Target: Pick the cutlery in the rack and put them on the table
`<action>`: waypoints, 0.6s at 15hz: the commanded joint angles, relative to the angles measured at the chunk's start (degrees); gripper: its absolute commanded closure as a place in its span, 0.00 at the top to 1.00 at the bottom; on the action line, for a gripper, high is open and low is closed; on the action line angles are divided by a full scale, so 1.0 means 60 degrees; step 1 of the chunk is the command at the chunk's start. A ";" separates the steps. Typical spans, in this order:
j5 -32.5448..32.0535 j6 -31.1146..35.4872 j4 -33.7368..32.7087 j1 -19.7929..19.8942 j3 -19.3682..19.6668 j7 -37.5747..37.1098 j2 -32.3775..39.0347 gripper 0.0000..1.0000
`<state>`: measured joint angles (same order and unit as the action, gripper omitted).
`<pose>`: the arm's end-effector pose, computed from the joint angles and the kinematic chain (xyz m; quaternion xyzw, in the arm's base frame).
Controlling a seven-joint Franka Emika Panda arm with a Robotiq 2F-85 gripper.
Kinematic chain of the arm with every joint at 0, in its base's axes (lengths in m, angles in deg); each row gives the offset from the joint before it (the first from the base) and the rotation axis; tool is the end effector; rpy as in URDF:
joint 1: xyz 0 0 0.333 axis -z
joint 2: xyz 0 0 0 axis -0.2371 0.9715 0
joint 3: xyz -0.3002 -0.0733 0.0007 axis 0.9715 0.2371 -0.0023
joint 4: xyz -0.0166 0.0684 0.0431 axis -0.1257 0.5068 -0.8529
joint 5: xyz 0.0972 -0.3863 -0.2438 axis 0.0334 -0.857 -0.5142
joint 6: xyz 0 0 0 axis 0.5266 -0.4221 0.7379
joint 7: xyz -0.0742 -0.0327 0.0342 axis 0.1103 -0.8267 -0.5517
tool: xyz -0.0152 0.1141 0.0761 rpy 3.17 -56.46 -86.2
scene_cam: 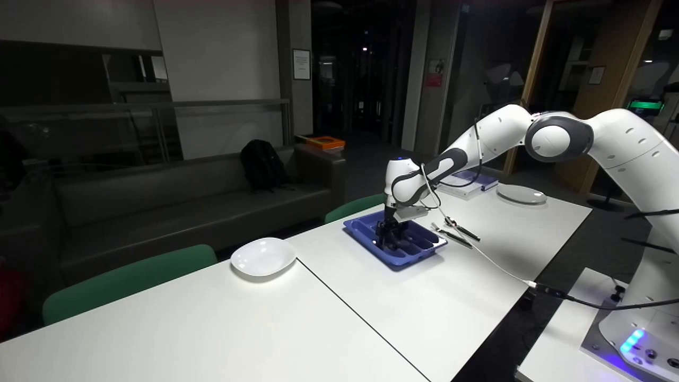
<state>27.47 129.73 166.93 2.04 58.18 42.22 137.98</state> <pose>0.7409 0.1591 0.0748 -0.9973 0.0701 0.0041 0.0197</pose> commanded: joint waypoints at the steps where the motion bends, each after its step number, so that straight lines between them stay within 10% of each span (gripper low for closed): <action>1: -0.0185 0.0022 -0.0200 -0.0125 0.0168 -0.0167 0.0062 1.00; 9: -0.0195 0.0059 -0.0173 -0.0078 0.0212 -0.0061 0.0136 1.00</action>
<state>27.32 129.74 166.61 1.66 59.04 42.03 138.67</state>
